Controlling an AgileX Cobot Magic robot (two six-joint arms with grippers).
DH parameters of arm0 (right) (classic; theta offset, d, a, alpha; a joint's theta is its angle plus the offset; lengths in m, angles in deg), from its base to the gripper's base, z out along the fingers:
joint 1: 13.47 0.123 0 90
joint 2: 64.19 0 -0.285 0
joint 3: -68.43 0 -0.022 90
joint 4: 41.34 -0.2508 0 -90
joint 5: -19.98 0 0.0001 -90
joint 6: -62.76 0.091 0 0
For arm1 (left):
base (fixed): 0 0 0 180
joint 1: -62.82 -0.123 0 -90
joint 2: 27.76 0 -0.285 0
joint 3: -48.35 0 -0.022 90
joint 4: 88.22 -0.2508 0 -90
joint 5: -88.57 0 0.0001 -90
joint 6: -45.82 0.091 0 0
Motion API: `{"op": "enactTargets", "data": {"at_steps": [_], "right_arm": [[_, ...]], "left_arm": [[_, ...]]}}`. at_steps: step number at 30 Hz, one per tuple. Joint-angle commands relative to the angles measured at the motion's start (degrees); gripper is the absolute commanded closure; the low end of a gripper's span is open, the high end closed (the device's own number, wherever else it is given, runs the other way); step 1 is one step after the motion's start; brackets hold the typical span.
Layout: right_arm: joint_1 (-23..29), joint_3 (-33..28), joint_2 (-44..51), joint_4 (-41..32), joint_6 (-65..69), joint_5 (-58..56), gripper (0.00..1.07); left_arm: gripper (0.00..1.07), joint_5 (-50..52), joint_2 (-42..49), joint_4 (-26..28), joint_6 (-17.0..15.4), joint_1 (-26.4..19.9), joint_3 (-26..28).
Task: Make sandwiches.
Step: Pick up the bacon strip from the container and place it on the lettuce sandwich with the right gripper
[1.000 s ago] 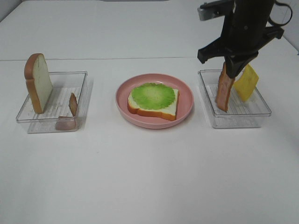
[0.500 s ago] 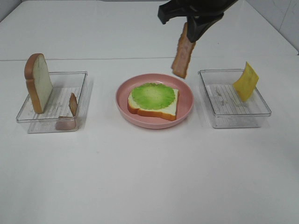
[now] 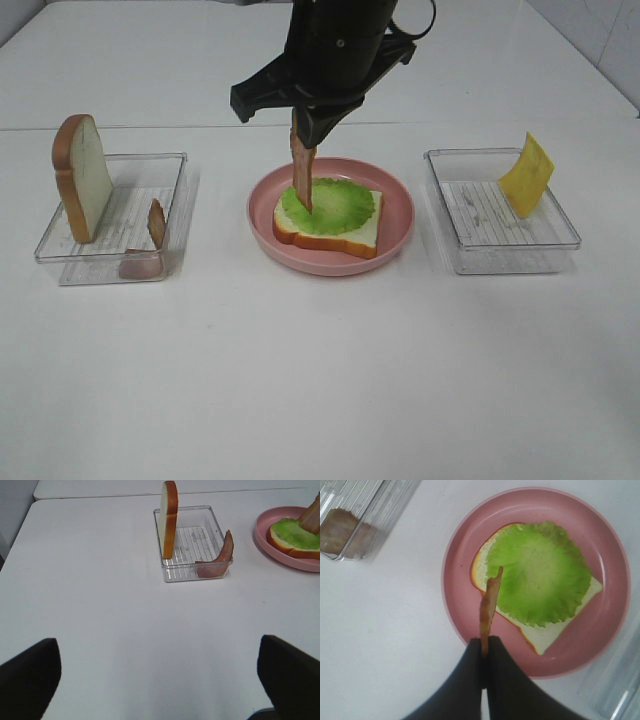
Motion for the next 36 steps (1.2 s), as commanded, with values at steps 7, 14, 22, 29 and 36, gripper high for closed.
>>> {"op": "enactTargets", "data": {"at_steps": [7, 14, 22, 29, 36], "right_arm": [[0.74, 0.57, -4.3, -3.04, -0.46, 4.01, 1.07], [0.63, 0.57, -6.19, 3.09, -0.29, 5.5, 1.07], [0.57, 0.57, -9.11, 13.92, 2.86, 5.5, 1.07], [0.57, 0.57, -10.43, 17.82, 3.09, 8.14, 1.07], [0.57, 0.57, -10.6, 20.23, 3.09, 9.91, 1.07]], "left_arm": [[0.06, 0.11, 0.92, 0.23, 0.0, -0.17, -0.06], [0.06, 0.11, 0.92, 0.23, 0.0, -0.17, -0.06], [0.06, 0.11, 0.92, 0.23, 0.0, -0.17, -0.06], [0.06, 0.11, 0.92, 0.23, 0.0, -0.17, -0.06], [0.06, 0.11, 0.92, 0.23, 0.0, -0.17, -0.06]]}}
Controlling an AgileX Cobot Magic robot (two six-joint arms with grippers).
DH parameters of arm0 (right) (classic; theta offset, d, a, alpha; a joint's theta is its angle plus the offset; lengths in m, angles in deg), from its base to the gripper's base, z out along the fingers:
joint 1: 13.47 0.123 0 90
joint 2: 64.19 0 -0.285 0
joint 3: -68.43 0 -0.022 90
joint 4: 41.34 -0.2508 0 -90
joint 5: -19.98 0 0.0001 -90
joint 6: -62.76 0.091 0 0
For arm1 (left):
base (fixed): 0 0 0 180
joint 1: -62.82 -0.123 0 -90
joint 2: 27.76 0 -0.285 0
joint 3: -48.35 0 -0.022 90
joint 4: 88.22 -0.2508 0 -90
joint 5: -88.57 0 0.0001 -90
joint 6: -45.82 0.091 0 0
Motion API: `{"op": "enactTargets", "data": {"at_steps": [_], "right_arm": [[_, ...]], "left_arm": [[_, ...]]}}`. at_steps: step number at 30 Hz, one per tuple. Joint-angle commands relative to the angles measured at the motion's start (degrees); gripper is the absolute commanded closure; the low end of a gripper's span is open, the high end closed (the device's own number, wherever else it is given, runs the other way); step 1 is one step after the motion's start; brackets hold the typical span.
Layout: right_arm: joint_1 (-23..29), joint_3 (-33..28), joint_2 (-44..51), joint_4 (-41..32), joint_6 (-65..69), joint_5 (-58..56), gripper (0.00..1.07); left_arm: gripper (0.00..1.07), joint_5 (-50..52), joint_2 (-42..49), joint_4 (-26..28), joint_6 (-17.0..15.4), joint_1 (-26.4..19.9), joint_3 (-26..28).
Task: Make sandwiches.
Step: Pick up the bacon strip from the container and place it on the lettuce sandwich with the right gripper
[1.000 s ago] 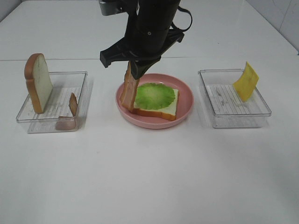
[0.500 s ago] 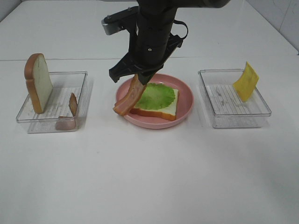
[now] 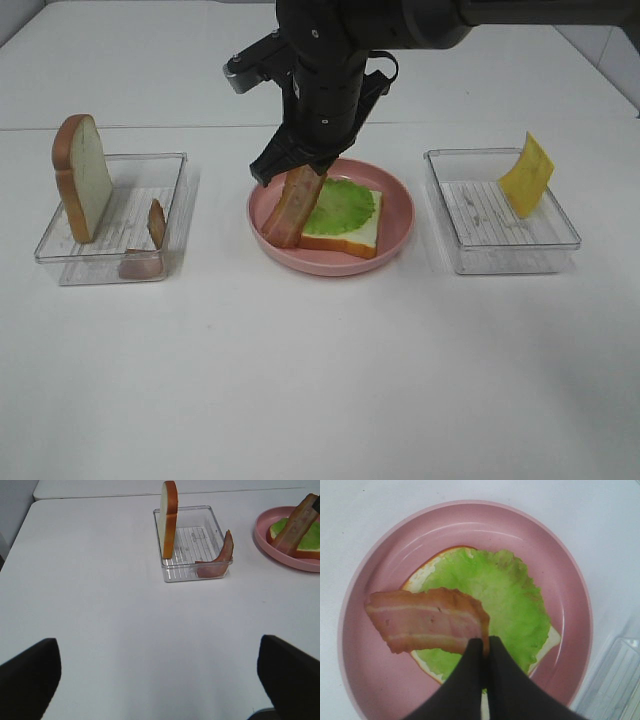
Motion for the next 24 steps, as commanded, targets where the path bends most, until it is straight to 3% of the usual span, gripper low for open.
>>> {"op": "enactTargets", "data": {"at_steps": [1, 16, 24], "right_arm": [[0.0, 0.57, 0.0, 2.06, 0.11, 0.4, 1.07], [-0.06, 0.57, -3.21, 4.93, 0.23, -0.4, 1.07], [-0.06, 0.57, -3.9, 12.2, 6.36, -0.23, 1.07]], "left_arm": [[0.06, 0.11, 0.92, 0.23, 0.0, -0.17, -0.06], [0.06, 0.11, 0.92, 0.23, 0.0, -0.17, -0.06], [0.06, 0.11, 0.92, 0.23, 0.0, -0.17, -0.06]]}}
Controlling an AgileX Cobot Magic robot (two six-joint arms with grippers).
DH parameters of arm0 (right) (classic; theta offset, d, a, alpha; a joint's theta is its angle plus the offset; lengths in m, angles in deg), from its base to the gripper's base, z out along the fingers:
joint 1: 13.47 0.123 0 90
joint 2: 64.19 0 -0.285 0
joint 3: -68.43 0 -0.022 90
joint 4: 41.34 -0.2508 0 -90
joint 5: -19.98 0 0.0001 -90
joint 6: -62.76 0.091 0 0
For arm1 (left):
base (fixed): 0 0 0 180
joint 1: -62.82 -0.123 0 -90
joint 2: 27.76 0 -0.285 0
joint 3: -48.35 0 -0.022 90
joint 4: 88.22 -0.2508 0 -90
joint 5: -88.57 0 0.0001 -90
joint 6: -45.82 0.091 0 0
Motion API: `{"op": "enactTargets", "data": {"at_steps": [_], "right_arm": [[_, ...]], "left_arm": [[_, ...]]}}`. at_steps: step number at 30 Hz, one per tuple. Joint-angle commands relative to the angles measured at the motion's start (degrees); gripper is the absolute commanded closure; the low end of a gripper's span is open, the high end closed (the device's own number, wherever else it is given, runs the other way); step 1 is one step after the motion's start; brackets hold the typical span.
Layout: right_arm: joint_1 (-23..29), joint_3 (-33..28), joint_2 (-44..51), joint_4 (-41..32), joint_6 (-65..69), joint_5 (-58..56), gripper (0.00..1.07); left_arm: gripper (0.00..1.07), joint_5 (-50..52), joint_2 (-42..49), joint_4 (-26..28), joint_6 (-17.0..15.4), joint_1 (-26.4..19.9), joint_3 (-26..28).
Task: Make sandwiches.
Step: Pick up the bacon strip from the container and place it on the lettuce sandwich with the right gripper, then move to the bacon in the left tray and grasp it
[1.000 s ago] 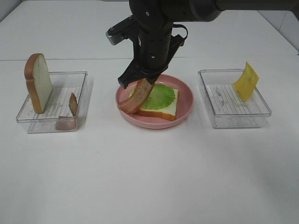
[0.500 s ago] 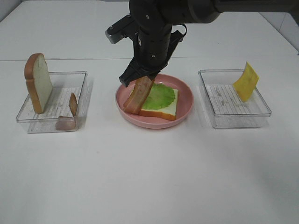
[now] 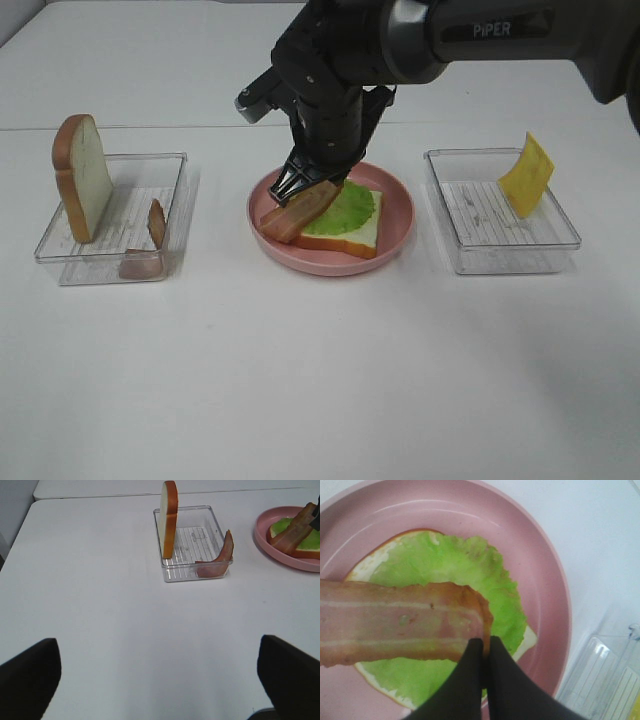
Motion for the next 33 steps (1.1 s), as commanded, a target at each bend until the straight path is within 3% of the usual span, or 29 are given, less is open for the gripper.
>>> {"op": "enactTargets", "data": {"at_steps": [1, 10, 13, 14, 15, 16, 17, 18, 19, 20, 21, 33], "right_arm": [[-0.06, 0.57, -0.06, 3.67, 3.09, -0.17, 1.07], [-0.06, 0.57, -0.63, 4.24, 3.15, -0.52, 1.07], [-0.06, 0.57, -0.97, 5.16, 3.5, -0.52, 1.01], [-0.06, 0.57, -0.97, 6.02, 4.24, -0.52, 0.83], [-0.06, 0.57, -0.97, 6.02, 4.24, -0.52, 0.83], [-0.06, 0.57, -0.97, 7.85, 5.79, -0.69, 0.59], [-0.06, 0.57, -0.97, 7.85, 5.79, -0.69, 0.59], [-0.06, 0.57, -0.97, 9.34, 7.1, -0.92, 0.45], [0.0, 0.57, -0.97, 12.15, 9.74, -1.38, 0.23], [0.0, 0.57, -0.97, 12.15, 9.74, -1.38, 0.23], [0.06, 0.69, -0.86, 14.04, 11.29, -2.81, 0.09], [0.06, 0.69, 9.8, 9.45, 8.02, -12.66, 0.08]], "left_arm": [[0.06, 0.11, 0.92, 0.23, 0.0, -0.17, -0.06], [0.06, 0.11, 0.92, 0.23, 0.0, -0.17, -0.06], [0.06, 0.11, 0.92, 0.23, 0.0, -0.17, -0.06], [0.06, 0.11, 0.92, 0.23, 0.0, -0.17, -0.06], [0.06, 0.11, 0.92, 0.23, 0.0, -0.17, -0.06], [0.06, 0.11, 0.92, 0.23, 0.0, -0.17, -0.06], [0.06, 0.11, 0.92, 0.23, 0.0, -0.17, -0.06], [0.06, 0.11, 0.92, 0.23, 0.0, -0.17, -0.06], [0.06, 0.11, 0.92, 0.23, 0.0, -0.17, -0.06], [0.06, 0.11, 0.92, 0.23, 0.0, -0.17, -0.06], [0.06, 0.11, 0.92, 0.23, 0.0, -0.17, -0.06], [0.06, 0.11, 0.92, 0.23, 0.0, -0.17, -0.06]]}}
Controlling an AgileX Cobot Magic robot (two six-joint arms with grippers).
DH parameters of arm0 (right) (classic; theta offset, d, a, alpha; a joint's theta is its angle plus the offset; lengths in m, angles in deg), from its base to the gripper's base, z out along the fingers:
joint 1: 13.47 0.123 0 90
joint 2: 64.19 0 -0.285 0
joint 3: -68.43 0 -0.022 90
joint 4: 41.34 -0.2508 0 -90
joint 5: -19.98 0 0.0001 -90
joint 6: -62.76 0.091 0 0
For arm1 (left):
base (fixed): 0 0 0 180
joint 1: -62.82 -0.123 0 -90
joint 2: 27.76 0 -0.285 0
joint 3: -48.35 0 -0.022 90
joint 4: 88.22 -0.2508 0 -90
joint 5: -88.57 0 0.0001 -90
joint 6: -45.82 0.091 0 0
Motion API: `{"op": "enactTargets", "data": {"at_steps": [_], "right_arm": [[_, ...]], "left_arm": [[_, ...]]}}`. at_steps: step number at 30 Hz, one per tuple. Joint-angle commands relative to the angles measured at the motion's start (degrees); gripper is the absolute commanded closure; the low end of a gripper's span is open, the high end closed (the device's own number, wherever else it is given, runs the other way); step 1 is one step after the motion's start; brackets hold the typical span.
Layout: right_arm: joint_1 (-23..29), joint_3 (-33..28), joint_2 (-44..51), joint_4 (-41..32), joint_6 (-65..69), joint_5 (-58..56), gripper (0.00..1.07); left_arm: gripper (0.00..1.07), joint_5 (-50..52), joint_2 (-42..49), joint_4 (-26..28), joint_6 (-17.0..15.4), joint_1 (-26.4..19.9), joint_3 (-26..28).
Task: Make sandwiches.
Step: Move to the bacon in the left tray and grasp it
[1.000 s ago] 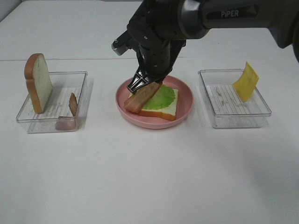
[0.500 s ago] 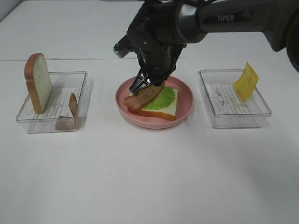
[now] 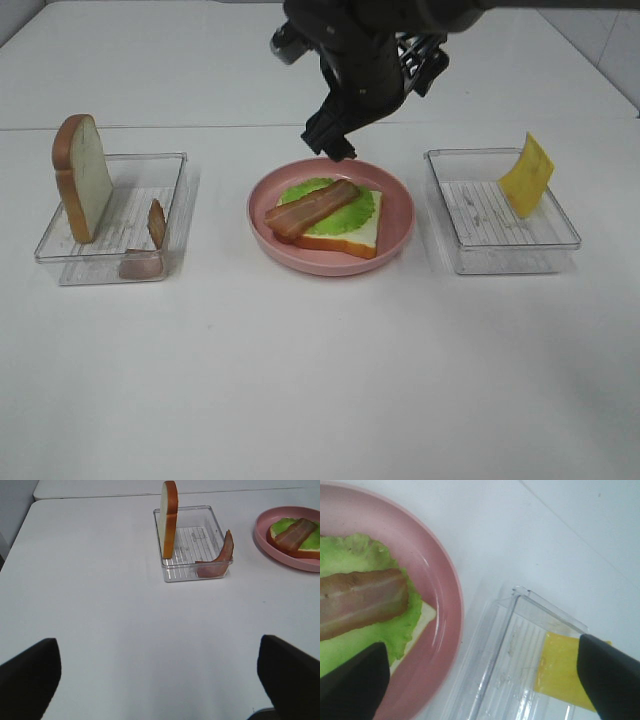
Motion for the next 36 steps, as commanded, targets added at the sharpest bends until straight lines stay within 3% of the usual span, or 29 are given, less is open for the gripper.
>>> {"op": "enactTargets", "data": {"at_steps": [1, 13, 19, 21, 26, 28, 31, 33, 35, 36], "right_arm": [[0.06, 0.69, 3.44, -1.32, -2.18, -2.75, 0.08], [0.06, 0.69, 16.16, -13.41, -13.01, -17.53, 0.08], [0.06, -1.2, 20.63, -18.05, -15.47, -18.74, 0.08], [0.06, -5.5, 25.1, -20.17, -15.93, -18.74, 0.08], [0.06, -9.8, 28.76, -21.26, -16.39, -18.74, 0.08], [0.06, -16.5, 34.03, -22.63, -16.96, -18.45, 0.08], [0.06, -17.99, 35.12, -22.98, -16.96, -18.33, 0.08], [0.06, -26.3, 40.68, -23.72, -16.5, -16.33, 0.08], [0.06, -28.13, 41.94, -23.78, -16.04, -15.58, 0.08], [0.0, -32.2, 44.52, -23.72, -15.18, -14.84, 0.08]], "left_arm": [[0.06, 0.11, 0.92, 0.23, 0.0, -0.17, -0.06], [0.06, 0.11, 0.92, 0.23, 0.0, -0.17, -0.06], [0.06, 0.11, 0.92, 0.23, 0.0, -0.17, -0.06], [0.06, 0.11, 0.92, 0.23, 0.0, -0.17, -0.06], [0.06, 0.11, 0.92, 0.23, 0.0, -0.17, -0.06], [0.06, 0.11, 0.92, 0.23, 0.0, -0.17, -0.06], [0.06, 0.11, 0.92, 0.23, 0.0, -0.17, -0.06], [0.06, 0.11, 0.92, 0.23, 0.0, -0.17, -0.06], [0.06, 0.11, 0.92, 0.23, 0.0, -0.17, -0.06], [0.06, 0.11, 0.92, 0.23, 0.0, -0.17, -0.06]]}}
